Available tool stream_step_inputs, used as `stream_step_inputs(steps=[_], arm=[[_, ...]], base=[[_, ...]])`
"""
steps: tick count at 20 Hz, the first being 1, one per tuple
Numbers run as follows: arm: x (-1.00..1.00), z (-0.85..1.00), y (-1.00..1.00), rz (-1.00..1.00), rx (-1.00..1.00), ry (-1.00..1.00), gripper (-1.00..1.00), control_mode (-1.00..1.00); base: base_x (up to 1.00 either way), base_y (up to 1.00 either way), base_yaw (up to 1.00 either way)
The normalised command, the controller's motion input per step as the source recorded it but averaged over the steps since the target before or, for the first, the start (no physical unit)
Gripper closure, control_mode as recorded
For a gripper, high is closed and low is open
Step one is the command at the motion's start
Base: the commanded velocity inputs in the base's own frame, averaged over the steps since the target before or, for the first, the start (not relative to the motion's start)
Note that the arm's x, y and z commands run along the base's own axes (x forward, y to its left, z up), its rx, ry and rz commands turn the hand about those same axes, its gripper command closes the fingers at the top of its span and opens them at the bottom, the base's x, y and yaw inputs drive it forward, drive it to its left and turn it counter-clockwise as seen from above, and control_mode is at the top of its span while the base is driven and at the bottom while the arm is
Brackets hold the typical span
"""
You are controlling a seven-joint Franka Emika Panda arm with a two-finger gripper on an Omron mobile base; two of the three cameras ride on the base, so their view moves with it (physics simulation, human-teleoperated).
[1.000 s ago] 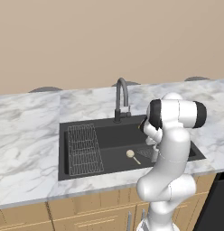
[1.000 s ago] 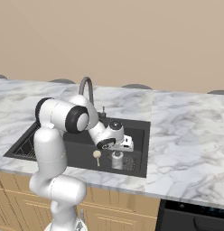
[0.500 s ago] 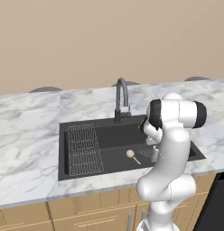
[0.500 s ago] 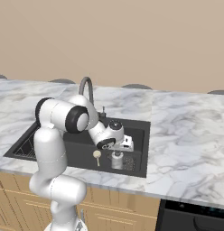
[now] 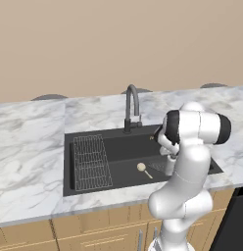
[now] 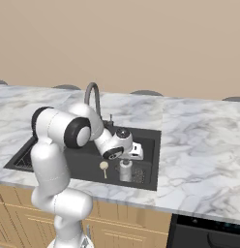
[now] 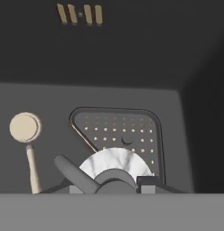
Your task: Pick up the dish brush and soap dispenser from the sink, and place them back in the cabinet, and close the cabinet doors.
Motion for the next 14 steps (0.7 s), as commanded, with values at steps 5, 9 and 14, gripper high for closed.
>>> stream_step_inputs(steps=[5, 9, 14], arm=[[0.00, 0.91, 0.00, 0.00, 0.00, -0.04, 1.00, -1.00], [0.00, 1.00, 0.00, 0.00, 0.00, 0.00, 1.00, -1.00], [0.00, 0.97, 0.00, 0.00, 0.00, 0.00, 1.00, -1.00]], base=[[0.00, 0.00, 0.00], [0.00, 0.00, 0.00], [0.00, 0.00, 0.00]])
